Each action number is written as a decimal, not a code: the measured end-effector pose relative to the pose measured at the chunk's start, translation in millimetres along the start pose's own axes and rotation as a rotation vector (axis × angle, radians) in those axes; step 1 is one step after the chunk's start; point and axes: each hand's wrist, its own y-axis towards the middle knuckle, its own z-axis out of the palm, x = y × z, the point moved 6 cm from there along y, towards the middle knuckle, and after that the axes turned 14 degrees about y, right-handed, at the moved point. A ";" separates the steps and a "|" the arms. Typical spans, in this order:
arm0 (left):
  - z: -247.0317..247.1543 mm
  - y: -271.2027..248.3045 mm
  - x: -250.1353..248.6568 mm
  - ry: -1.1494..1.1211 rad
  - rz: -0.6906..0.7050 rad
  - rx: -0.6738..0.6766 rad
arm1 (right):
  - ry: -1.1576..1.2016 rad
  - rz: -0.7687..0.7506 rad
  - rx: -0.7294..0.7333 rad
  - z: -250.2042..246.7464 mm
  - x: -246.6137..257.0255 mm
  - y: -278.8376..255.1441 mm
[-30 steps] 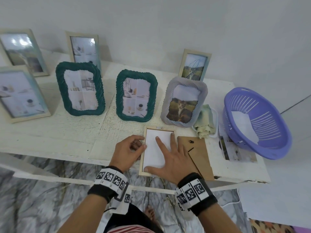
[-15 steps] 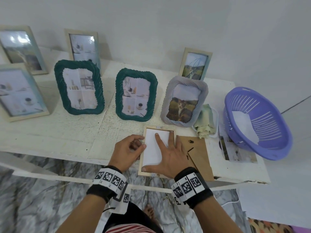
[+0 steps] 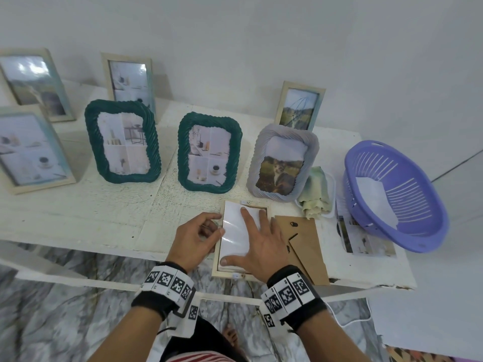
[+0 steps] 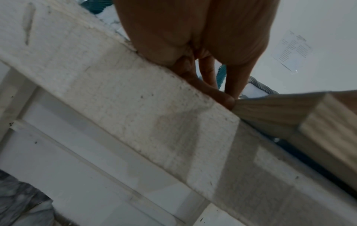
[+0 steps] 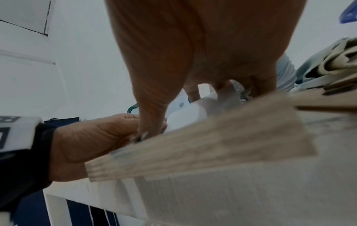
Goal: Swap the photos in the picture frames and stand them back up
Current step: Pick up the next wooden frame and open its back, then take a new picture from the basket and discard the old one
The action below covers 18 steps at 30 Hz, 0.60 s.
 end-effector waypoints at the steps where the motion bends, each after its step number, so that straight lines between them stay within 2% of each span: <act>1: -0.2 -0.3 -1.1 0.001 0.003 -0.007 | 0.004 -0.005 -0.037 -2.6 1.0 -0.1; 5: -0.4 -0.6 -2.3 0.031 0.028 -0.020 | 0.021 -0.069 -0.270 -16.0 5.5 -2.1; 7: -1.7 -2.0 -4.2 0.056 0.058 -0.038 | 0.076 -0.115 -0.329 -21.2 4.3 -4.4; 12: -8.1 -10.6 -36.5 0.095 0.148 -0.117 | 0.217 -0.181 -0.275 -36.3 5.1 -16.3; 16: -1.8 -13.3 -54.9 -0.099 0.099 0.002 | 0.424 -0.205 -0.159 -40.7 7.4 -30.0; 18: -1.9 -12.2 -55.9 -0.142 0.057 0.008 | 0.583 -0.209 -0.206 -48.2 -1.4 -34.6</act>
